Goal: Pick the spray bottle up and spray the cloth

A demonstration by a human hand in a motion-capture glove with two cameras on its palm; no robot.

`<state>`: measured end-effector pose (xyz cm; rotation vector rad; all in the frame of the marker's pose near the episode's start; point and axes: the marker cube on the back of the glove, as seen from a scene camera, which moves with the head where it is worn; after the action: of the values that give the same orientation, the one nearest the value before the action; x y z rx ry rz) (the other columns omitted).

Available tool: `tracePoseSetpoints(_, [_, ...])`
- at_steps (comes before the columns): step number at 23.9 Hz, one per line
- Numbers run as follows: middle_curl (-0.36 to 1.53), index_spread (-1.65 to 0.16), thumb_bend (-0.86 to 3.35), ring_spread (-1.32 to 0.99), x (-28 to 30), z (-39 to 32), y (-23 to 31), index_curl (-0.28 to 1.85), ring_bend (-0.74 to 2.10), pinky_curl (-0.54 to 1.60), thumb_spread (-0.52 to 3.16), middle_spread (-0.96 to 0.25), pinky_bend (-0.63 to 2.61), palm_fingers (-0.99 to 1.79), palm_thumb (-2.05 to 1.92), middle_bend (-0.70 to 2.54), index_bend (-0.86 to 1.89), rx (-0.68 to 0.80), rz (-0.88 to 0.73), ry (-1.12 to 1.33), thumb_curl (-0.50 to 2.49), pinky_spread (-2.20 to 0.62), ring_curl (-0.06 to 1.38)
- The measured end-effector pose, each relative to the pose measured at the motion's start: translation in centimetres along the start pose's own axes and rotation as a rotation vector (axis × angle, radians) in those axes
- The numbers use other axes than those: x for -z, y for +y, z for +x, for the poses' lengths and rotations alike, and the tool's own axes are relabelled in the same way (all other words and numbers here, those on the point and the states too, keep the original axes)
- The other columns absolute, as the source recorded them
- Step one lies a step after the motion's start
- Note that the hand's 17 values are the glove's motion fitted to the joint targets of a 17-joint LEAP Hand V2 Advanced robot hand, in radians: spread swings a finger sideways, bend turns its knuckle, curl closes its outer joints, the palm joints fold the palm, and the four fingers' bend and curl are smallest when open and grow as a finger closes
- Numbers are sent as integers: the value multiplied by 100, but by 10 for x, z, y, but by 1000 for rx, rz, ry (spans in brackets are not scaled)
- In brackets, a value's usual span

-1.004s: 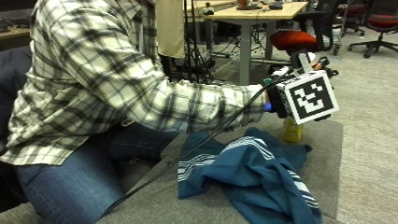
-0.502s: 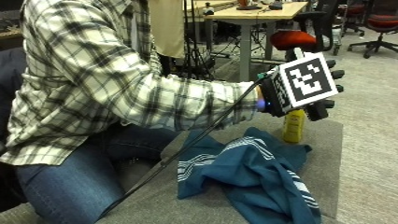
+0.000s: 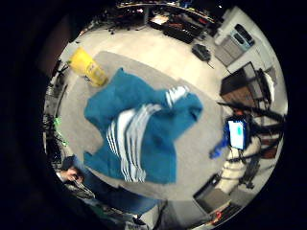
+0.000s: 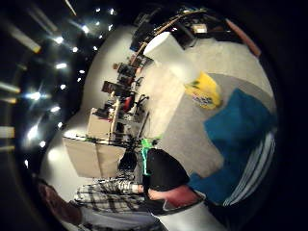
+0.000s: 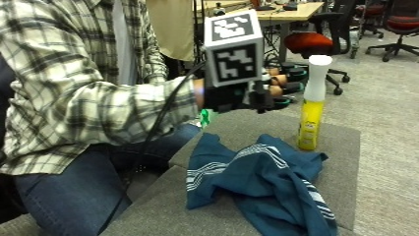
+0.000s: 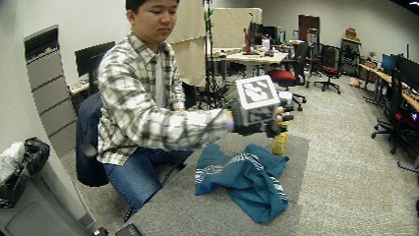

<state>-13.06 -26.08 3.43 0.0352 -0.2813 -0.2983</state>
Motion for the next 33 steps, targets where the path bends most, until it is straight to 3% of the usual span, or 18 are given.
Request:
tracePoseSetpoints(9, [33, -41, -4, 9, 41, 16, 155, 31, 26, 29, 99, -13, 41, 3, 29, 17, 19, -176, -61, 297, 44, 23, 32])
tracePoseSetpoints(18, [32, -41, -2, 12, 53, 13, 275, 32, 25, 29, 102, -13, 42, 2, 31, 18, 18, -348, 54, 365, 42, 24, 31])
tracePoseSetpoints(33, [31, -42, -2, 15, 54, -4, 296, 32, 24, 27, 106, -11, 41, 4, 35, 18, 18, -313, 102, 348, 42, 24, 30])
